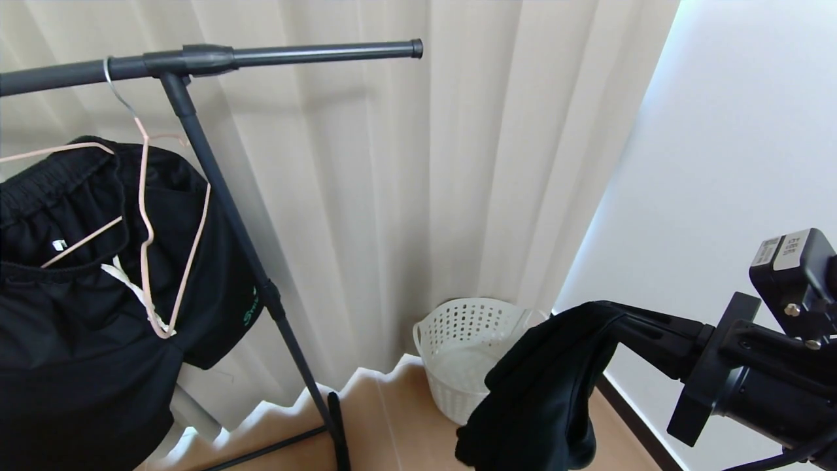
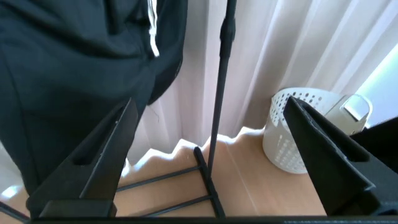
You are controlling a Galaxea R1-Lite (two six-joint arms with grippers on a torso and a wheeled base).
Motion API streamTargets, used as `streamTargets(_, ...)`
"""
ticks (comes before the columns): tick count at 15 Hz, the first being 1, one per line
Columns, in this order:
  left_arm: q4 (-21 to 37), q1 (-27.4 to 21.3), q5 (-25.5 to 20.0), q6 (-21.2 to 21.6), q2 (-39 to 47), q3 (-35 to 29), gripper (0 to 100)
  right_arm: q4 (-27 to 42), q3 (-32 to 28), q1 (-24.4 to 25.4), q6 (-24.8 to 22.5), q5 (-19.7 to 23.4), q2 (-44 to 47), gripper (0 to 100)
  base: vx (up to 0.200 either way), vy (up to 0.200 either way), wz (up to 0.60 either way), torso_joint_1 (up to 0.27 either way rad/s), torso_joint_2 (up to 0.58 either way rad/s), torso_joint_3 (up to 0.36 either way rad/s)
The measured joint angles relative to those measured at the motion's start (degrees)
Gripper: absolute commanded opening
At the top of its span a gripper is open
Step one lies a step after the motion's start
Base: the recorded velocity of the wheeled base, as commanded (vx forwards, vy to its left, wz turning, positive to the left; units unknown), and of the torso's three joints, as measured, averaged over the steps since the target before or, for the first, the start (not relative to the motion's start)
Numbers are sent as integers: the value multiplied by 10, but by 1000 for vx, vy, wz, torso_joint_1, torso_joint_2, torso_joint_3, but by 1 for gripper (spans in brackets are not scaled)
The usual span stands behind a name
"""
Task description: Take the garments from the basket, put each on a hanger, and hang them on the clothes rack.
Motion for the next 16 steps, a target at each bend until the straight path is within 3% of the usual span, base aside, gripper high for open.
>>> streamTargets(7,0,0,1,0,0,0,100,0,0,-3,0,0,-1,0,0,0,0,240,-574,-194)
streamTargets(16,0,0,1,-2,0,0,100,0,2,-4,0,0,-4,0,0,0,0,178,-390,-213)
